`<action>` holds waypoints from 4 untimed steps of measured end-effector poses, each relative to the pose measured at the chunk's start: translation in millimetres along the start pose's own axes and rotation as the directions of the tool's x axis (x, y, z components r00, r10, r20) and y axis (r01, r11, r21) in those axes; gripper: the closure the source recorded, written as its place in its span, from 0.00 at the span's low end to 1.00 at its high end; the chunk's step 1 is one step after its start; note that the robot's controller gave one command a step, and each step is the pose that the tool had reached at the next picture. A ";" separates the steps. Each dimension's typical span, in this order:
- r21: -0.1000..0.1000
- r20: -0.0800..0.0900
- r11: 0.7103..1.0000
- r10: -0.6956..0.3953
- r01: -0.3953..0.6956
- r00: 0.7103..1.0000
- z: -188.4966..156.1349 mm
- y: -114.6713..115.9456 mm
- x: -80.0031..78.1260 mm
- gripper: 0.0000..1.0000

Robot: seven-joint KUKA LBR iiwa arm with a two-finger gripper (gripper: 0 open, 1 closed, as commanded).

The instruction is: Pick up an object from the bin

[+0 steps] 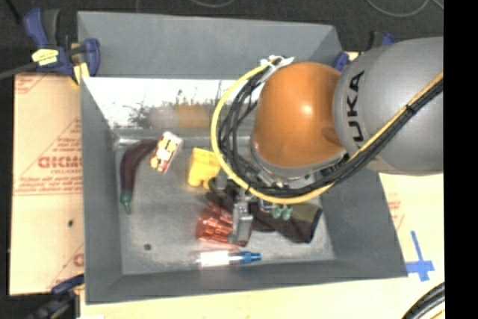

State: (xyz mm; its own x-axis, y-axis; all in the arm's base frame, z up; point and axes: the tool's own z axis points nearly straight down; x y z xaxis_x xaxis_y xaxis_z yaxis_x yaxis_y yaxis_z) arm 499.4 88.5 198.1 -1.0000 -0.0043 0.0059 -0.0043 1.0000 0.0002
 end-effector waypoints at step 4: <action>-0.001 0.009 0.996 0.092 -0.092 0.996 117.8 -72.7 -46.1 0.00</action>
Offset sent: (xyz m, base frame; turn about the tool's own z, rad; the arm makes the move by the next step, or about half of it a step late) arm 0.0316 -0.0668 -0.1281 0.1937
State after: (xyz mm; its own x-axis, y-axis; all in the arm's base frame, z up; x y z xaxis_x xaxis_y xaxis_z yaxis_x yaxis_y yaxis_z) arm 545.2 16.1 80.1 -0.9961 0.0880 -0.0034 0.0880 0.9961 0.0007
